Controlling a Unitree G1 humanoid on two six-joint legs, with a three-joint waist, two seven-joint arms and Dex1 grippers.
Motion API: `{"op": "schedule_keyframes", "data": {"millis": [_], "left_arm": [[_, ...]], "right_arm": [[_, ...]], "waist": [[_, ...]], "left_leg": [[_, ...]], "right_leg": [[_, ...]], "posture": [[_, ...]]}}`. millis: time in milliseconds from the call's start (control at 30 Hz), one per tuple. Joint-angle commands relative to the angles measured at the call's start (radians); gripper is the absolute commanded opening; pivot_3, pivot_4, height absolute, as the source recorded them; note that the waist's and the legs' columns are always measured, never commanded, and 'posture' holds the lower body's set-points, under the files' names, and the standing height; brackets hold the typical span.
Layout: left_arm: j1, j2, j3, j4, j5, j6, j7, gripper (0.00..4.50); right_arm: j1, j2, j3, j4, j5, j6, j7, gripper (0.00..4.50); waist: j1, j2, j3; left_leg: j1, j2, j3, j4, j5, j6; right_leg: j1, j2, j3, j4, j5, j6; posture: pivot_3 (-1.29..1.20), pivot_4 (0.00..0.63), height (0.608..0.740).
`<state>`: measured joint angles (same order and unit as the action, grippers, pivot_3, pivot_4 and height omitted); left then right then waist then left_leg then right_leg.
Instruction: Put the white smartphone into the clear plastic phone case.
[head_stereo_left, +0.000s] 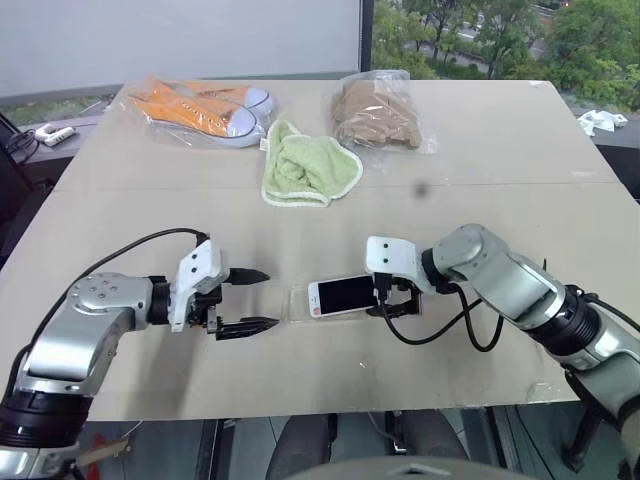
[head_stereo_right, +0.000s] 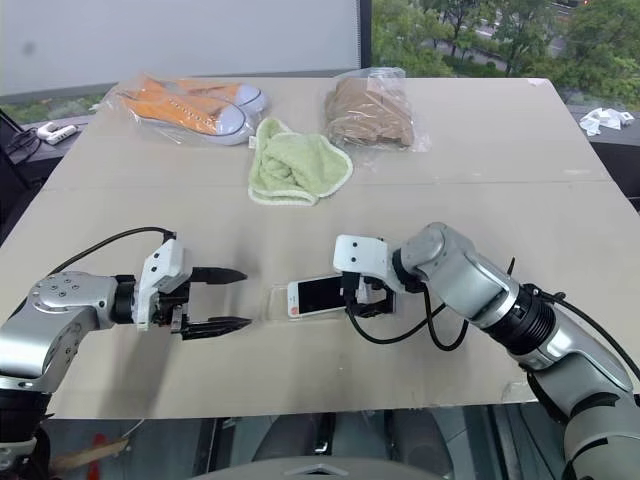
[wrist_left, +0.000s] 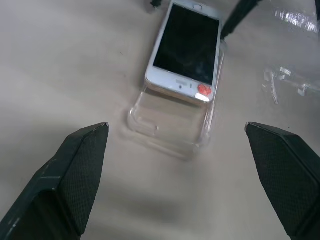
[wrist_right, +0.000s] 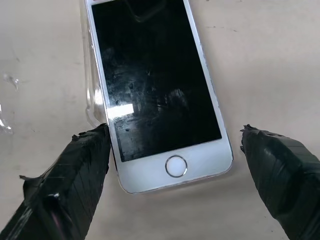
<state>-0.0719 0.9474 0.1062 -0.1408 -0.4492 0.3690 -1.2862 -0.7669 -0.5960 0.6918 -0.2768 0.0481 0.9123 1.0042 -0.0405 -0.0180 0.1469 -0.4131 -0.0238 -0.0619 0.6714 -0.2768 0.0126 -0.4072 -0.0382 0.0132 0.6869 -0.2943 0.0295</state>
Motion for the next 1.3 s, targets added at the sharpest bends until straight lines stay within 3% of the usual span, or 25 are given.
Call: {"op": "schedule_keyframes", "data": {"millis": [33,333,367,400,467,1000,1300], "left_arm": [[0.003,0.022,-0.003,0.013,0.029,-0.051,-0.024,4.5],[-0.026,0.025,-0.005,-0.048,0.018,0.014,-0.014,4.5],[-0.029,0.025,-0.004,-0.054,0.017,0.022,-0.012,4.5],[-0.033,0.025,-0.005,-0.06,0.016,0.031,-0.011,4.5],[-0.044,0.027,-0.009,-0.074,0.016,0.051,-0.007,4.5],[-0.091,0.006,-0.056,-0.041,0.041,0.031,-0.017,4.5],[-0.203,-0.083,-0.159,-0.023,0.117,0.004,0.064,4.5]], "right_arm": [[-0.006,-0.011,0.003,-0.012,-0.006,-0.019,0.023,4.45],[-0.005,-0.017,-0.003,-0.039,-0.004,-0.014,0.041,4.45],[-0.006,-0.016,-0.004,-0.04,-0.004,-0.013,0.04,3.94],[-0.007,-0.016,-0.005,-0.044,-0.004,-0.011,0.04,3.75],[-0.009,-0.018,-0.013,-0.062,0.002,-0.001,0.04,2.95],[-0.027,-0.011,-0.003,-0.19,0.034,0.247,-0.03,2.94],[-0.031,0.009,0.012,-0.182,0.055,0.265,-0.077,2.93]], "waist": [[0.0,0.0,0.0],[0.001,0.0,0.0],[0.001,0.0,0.0],[0.001,0.0,0.0],[0.001,0.0,0.0],[0.001,0.0,0.0],[0.001,0.0,0.0]], "left_leg": [[0.0,0.0,0.0,0.0,0.0,0.0],[0.0,0.0,0.0,0.0,0.0,0.0],[0.0,0.0,0.0,0.0,0.0,0.0],[0.0,0.0,0.0,0.0,0.0,0.0],[0.0,0.0,0.0,0.0,0.0,0.0],[0.0,0.0,0.0,0.0,0.0,0.0],[0.0,-0.001,0.0,0.001,0.0,0.0]], "right_leg": [[0.0,0.0,0.0,0.0,0.0,0.0],[0.0,0.0,0.0,0.0,0.0,0.0],[0.0,0.0,0.0,0.0,0.0,0.0],[0.0,0.0,0.0,0.0,0.0,0.0],[0.0,0.0,0.0,0.0,0.0,0.0],[0.0,0.0,0.0,0.001,0.0,0.0],[0.0,0.0,0.0,0.001,0.0,0.0]], "posture": [[0.0,0.15,0.74],[0.0,0.15,0.74],[0.0,0.15,0.74],[0.0,0.15,0.74],[0.0,0.15,0.74],[0.0,0.15,0.74],[0.0,0.15,0.74]]}}
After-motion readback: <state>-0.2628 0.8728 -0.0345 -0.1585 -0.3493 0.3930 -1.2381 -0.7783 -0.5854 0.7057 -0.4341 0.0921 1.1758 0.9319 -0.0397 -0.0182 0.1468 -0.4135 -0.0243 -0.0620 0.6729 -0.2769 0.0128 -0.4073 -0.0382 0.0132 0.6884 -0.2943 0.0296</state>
